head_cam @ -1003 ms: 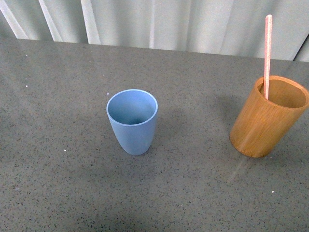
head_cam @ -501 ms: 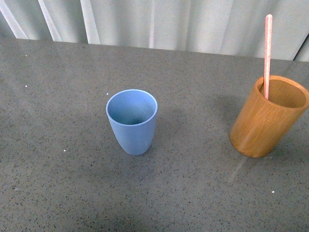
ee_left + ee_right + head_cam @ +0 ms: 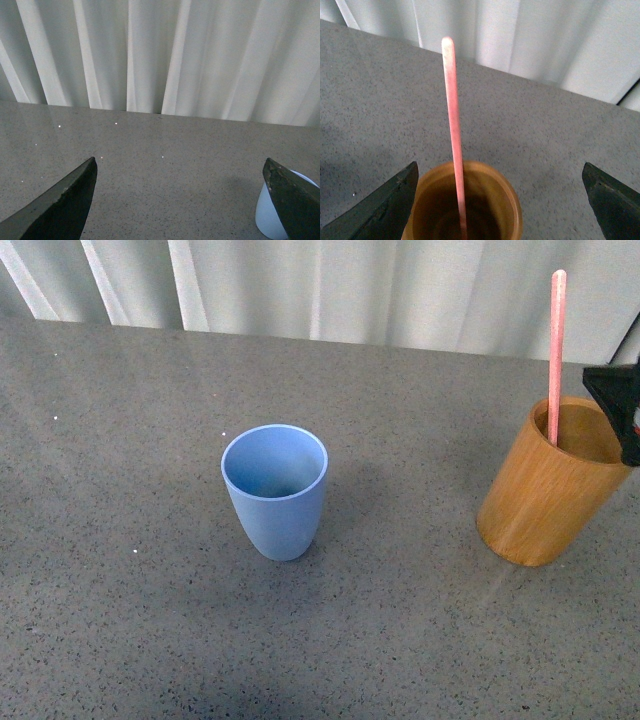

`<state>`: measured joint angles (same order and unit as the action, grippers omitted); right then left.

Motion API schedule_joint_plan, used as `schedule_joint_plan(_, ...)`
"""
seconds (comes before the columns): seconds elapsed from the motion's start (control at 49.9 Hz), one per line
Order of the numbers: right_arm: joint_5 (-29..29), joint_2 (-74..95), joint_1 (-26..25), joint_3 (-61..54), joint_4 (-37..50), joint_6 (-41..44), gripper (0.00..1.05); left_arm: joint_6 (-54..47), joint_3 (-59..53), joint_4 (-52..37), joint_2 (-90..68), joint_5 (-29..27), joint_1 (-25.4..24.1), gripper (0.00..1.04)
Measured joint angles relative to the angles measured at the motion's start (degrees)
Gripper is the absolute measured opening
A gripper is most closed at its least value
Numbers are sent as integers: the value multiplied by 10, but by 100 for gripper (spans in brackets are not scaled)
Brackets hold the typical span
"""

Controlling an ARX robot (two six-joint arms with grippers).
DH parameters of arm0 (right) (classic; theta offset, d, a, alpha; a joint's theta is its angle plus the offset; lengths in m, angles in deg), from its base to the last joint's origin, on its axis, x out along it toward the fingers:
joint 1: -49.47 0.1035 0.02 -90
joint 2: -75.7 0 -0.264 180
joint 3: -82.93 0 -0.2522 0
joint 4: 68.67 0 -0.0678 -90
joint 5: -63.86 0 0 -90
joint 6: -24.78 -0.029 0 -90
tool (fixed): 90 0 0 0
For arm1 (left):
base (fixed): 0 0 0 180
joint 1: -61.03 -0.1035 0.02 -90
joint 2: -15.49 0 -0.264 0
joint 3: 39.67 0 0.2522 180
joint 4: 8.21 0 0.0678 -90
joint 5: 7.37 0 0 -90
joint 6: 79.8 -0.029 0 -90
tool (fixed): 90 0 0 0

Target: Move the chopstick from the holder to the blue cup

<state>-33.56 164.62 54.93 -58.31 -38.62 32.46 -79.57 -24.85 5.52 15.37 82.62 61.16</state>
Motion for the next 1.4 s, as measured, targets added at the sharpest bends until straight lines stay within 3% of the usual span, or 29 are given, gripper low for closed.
schedule_joint_plan(0.481, 14, 134, 52, 107, 39, -30, 95, 0, 0, 0, 0, 0, 0, 98)
schedule_joint_plan(0.582, 19, 140, 56, 108, 47, -33, 82, 0, 0, 0, 0, 0, 0, 98)
schedule_joint_plan(0.682, 21, 143, 59, 108, 60, -33, 59, 0, 0, 0, 0, 0, 0, 98)
schedule_joint_plan(1.003, 26, 125, 51, 98, 64, -31, 4, 0, 0, 0, 0, 0, 0, 98)
schedule_joint_plan(1.404, 26, 33, 64, 62, 54, -44, 2, 0, 0, 0, 0, 0, 0, 98)
